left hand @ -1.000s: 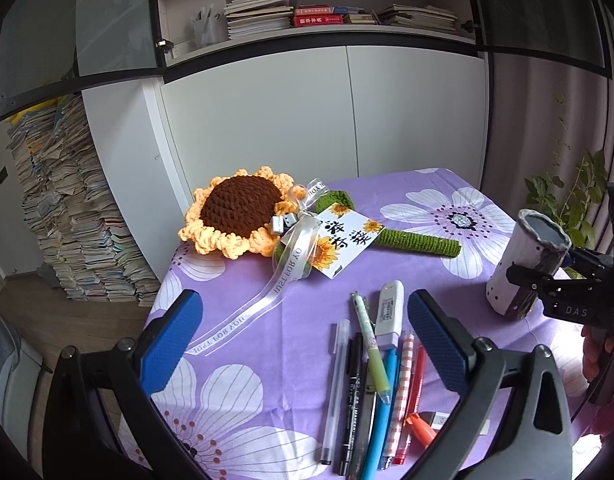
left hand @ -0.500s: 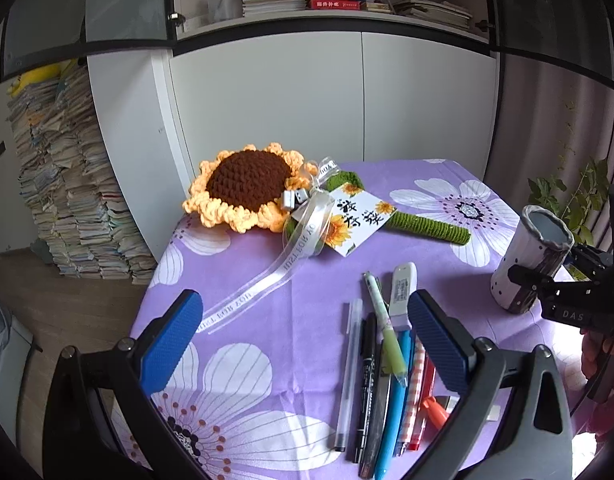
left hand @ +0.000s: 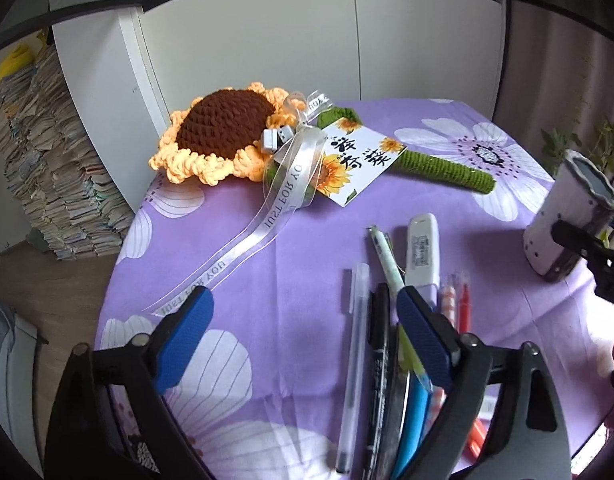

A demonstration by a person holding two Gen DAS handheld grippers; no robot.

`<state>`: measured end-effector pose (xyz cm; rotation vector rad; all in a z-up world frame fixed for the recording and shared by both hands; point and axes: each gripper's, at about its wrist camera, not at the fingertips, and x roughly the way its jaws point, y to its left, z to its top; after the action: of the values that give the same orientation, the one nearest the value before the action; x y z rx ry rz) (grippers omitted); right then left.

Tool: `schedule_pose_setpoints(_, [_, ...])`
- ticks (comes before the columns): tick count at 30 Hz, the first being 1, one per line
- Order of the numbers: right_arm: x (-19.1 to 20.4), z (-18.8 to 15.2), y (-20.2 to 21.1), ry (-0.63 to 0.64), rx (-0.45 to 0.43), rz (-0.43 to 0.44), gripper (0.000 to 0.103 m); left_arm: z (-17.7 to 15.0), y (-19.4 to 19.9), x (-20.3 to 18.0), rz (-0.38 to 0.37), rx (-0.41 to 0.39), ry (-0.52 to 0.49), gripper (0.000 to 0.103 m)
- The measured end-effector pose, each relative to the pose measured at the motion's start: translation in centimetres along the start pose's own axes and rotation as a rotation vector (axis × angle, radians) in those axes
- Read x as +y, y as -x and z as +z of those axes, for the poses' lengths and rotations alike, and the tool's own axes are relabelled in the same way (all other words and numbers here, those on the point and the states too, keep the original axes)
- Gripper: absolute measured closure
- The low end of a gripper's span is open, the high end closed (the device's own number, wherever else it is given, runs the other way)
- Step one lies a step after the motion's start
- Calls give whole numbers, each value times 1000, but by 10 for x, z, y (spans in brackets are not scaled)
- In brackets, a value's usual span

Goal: Organize stationery
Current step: 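Lower the left gripper over the pens and grasp the clear pen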

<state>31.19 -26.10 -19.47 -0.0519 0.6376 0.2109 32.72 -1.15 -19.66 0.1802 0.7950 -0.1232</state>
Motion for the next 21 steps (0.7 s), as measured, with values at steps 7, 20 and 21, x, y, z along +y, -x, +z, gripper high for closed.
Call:
schedule_pose_setpoints(7, [-1, 1, 0, -6, -3, 7, 30, 2, -25, -5, -34, 86, 3, 38])
schedule_pose_setpoints(20, [1, 0, 1, 1, -6, 3, 30, 13, -41, -14, -62, 135, -34, 66])
schedule_pose_setpoints(21, [1, 0, 1, 1, -7, 2, 30, 13, -44, -14, -70, 150, -32, 67])
